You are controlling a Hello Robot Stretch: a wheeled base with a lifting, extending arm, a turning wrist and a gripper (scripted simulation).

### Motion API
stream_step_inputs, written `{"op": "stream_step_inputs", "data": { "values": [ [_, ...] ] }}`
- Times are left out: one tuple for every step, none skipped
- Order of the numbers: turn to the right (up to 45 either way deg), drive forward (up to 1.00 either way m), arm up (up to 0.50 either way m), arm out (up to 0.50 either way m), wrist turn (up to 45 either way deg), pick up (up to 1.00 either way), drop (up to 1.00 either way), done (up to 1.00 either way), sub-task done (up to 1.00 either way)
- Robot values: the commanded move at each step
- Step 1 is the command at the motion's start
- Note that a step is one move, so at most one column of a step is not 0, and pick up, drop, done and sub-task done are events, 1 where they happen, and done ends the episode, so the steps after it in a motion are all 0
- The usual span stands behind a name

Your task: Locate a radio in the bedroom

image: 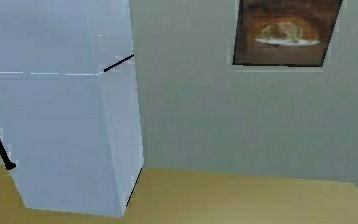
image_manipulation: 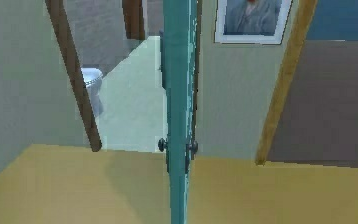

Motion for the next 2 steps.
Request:
{"op": "stream_step_inputs", "data": {
  "values": [
    [45.0, 0.00, 0.00, 0.00, 0.0, 0.00, 0.00, 0.00, 0.00],
    [0.0, 0.60, 0.00, 0.00, 0.0, 0.00, 0.00, 0.00, 0.00]
  ]
}}
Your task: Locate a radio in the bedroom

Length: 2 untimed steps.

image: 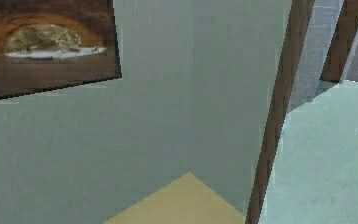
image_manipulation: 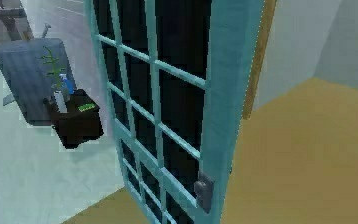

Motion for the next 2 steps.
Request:
{"op": "stream_step_inputs", "data": {
  "values": [
    [39.0, 0.00, 0.00, 0.00, 0.0, 0.00, 0.00, 0.00, 0.00],
    [3.0, 0.00, 0.00, 0.00, 0.0, 0.00, 0.00, 0.00, 0.00]
  ]
}}
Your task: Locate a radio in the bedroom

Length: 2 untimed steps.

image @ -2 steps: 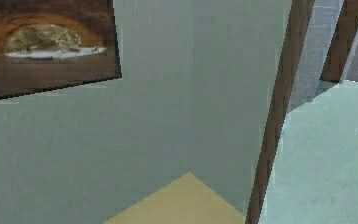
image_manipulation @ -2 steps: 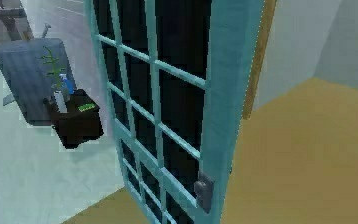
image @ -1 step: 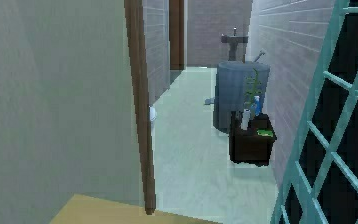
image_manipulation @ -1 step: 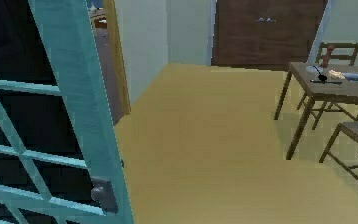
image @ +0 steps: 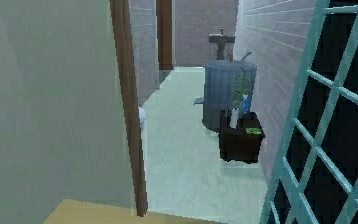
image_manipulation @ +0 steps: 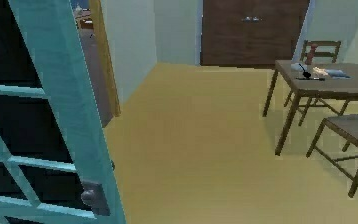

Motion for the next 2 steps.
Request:
{"op": "stream_step_inputs", "data": {
  "values": [
    [0.0, 1.00, 0.00, 0.00, 0.0, 0.00, 0.00, 0.00, 0.00],
    [3.0, 0.00, 0.00, 0.00, 0.0, 0.00, 0.00, 0.00, 0.00]
  ]
}}
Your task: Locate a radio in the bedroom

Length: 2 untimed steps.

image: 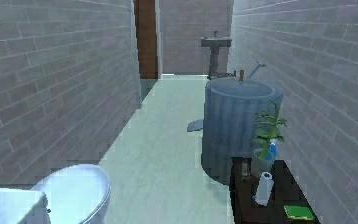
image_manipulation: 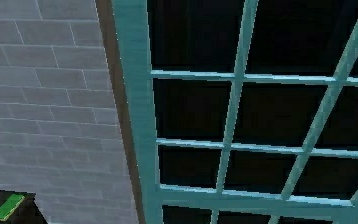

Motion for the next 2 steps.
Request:
{"op": "stream_step_inputs", "data": {
  "values": [
    [0.0, 0.15, 0.00, 0.00, 0.0, 0.00, 0.00, 0.00, 0.00],
    [-6.0, 0.00, 0.00, 0.00, 0.0, 0.00, 0.00, 0.00, 0.00]
  ]
}}
